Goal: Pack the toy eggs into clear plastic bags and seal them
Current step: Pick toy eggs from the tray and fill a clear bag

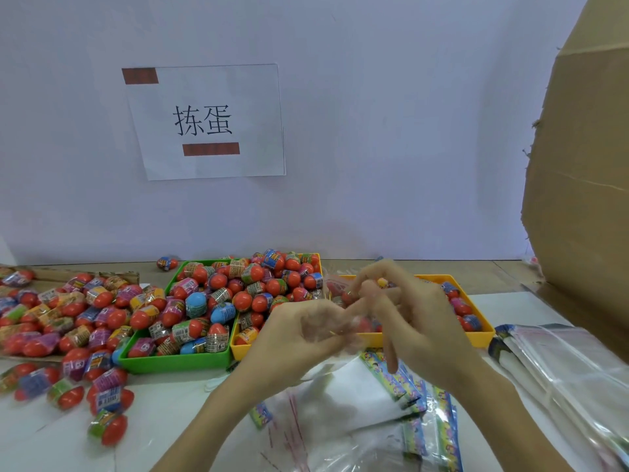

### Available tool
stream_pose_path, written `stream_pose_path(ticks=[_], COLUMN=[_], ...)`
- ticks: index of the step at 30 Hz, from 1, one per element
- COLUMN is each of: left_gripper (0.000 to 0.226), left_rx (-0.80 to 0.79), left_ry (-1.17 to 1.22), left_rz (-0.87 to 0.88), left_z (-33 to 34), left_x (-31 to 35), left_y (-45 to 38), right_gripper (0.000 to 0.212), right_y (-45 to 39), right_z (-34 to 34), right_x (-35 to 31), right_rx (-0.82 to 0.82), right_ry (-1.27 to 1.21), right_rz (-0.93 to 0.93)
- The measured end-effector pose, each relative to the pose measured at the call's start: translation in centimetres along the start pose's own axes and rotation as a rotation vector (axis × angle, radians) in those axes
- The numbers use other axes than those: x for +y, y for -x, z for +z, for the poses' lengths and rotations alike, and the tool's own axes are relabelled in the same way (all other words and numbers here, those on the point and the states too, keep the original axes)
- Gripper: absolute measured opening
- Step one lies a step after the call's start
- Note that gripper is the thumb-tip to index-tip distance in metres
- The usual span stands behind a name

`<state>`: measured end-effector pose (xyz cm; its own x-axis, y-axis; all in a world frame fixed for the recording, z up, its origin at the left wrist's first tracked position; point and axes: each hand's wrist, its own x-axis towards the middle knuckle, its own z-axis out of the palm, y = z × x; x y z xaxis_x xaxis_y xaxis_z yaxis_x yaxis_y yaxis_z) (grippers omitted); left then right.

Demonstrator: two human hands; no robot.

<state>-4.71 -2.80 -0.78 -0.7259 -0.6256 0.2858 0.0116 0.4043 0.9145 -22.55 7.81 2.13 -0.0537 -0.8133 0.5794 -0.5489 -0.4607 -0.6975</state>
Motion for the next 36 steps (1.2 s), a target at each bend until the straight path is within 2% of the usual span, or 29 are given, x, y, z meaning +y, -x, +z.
stream_pose_path(ticks=[4,7,9,11,14,19,23,27,31,34,36], left_gripper=[0.014,0.011,0.008,0.007,0.008,0.01,0.01,0.007,0.007,0.008,0.004], left_rx=[0.059,0.103,0.112,0.096,0.09,0.079,0.062,0.053,0.061,0.068,0.067], left_ry=[0.08,0.172,0.166,0.127,0.123,0.141,0.104,0.079,0.089,0.083,0.076], left_rz=[-0.071,-0.155,-0.186,-0.188,-0.183,-0.169,-0.177,-0.193,-0.213,-0.218,-0.216], left_z=[-0.8,-1.2,-1.3,-1.3,-1.2,-1.0,-1.0,-0.8,-0.9,-1.0,-0.9], left_x=[-0.2,-0.3,-0.4,-0.4,-0.3,0.1,0.1,0.1,-0.1,-0.2,-0.2], left_y=[-0.3,-0.4,-0.4,-0.4,-0.4,-0.3,-0.2,-0.3,-0.2,-0.2,-0.2], right_gripper=[0.019,0.01,0.019,0.033,0.042,0.044,0.041,0.037,0.035,0.033,0.032], right_y=[-0.6,-0.8,-0.6,-0.4,-0.2,-0.4,-0.2,-0.5,-1.1,-1.2,-1.1], right_z=[-1.5,-2.8,-3.2,-3.0,-2.2,-1.9,-2.1,-2.0,-1.5,-0.6,0.3], right_x=[1.4,4.3,6.1,7.3,7.8,8.0,7.8,6.8,3.8,1.0,0.0], right_rx=[0.319,0.469,0.407,0.296,0.214,0.212,0.221,0.273,0.348,0.239,0.148], right_ry=[-0.016,0.325,0.59,0.717,0.81,0.867,0.806,0.663,0.201,-0.204,-0.344], right_rz=[0.022,0.202,0.393,0.527,0.572,0.613,0.565,0.408,0.238,0.161,0.162])
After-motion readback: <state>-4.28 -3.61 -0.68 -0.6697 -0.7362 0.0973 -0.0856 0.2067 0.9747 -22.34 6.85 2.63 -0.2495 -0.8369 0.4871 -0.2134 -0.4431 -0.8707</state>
